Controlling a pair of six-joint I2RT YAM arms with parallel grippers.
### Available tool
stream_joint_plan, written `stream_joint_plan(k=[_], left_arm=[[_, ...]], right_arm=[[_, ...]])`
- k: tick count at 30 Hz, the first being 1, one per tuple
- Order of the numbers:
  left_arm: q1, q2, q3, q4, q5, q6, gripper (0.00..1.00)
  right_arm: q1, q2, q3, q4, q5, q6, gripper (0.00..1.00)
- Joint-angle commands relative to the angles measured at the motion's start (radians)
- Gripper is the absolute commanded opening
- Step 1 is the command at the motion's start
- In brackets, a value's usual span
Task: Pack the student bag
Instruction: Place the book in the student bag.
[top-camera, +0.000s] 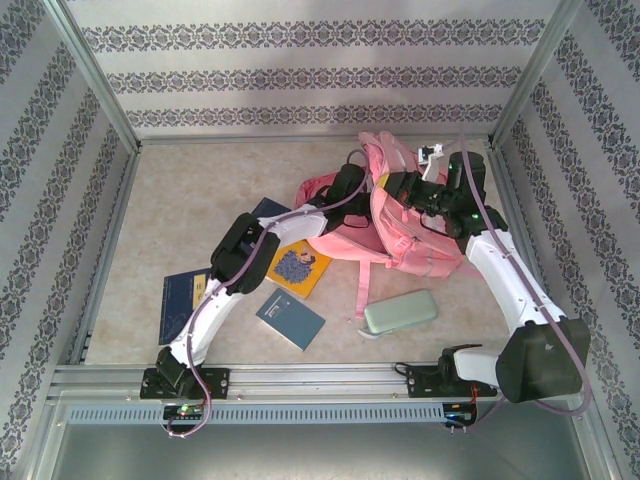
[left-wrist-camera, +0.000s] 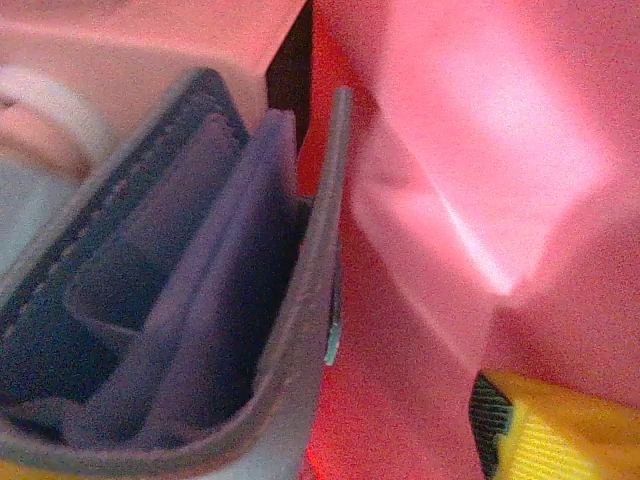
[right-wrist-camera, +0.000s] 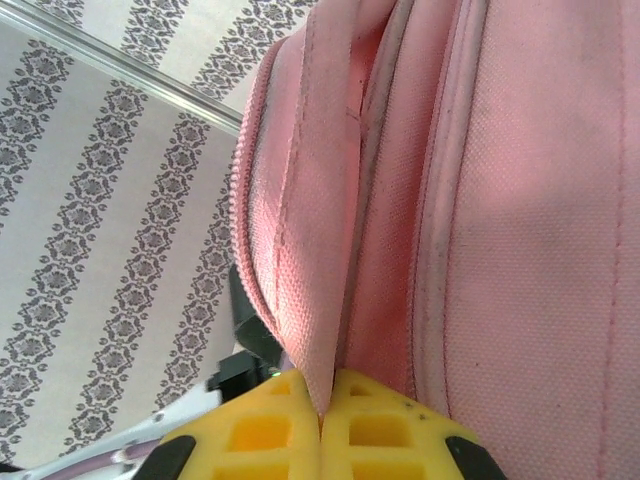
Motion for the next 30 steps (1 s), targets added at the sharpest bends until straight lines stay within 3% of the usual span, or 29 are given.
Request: stream_joint_plan(k=[1,9,13,20,26,30], left_arm=[[0.009,-0.126,-0.054,-0.091,0.019,0.099,0.84],[0.053,-0.394,-0.083,-0.49,-0.04,0.397,0.88],[0.058,-0.538,-0.094,-0.725,-0.135,0.545,0.88],[0.052,-0.86,-0.331,-0.92,-0.303,0.715,0.88],[-0.099,-0.953,-0.438,-1.091,-0.407,0.917,0.89],[-0.185,-0.95,-0.538,-1.035,-0.422,0.962,0.9]], right_arm=[[-0.01,-0.04,0.035,0.015,0.042,-0.051,0.0],[-0.022,-0.106,-0.003,-0.054,0.169,-0.114,0.0],[-0.026,-0.117,-0.015,-0.063,0.193,-0.114,0.0],[-0.027,-0.118,-0.012,-0.106,0.24,-0.122,0.0],[-0.027,-0.114,-0.004,-0.168,0.32,-0.133,0.0],[-0.034,-0.106,0.016,-0.208,0.376,-0.131,0.0]])
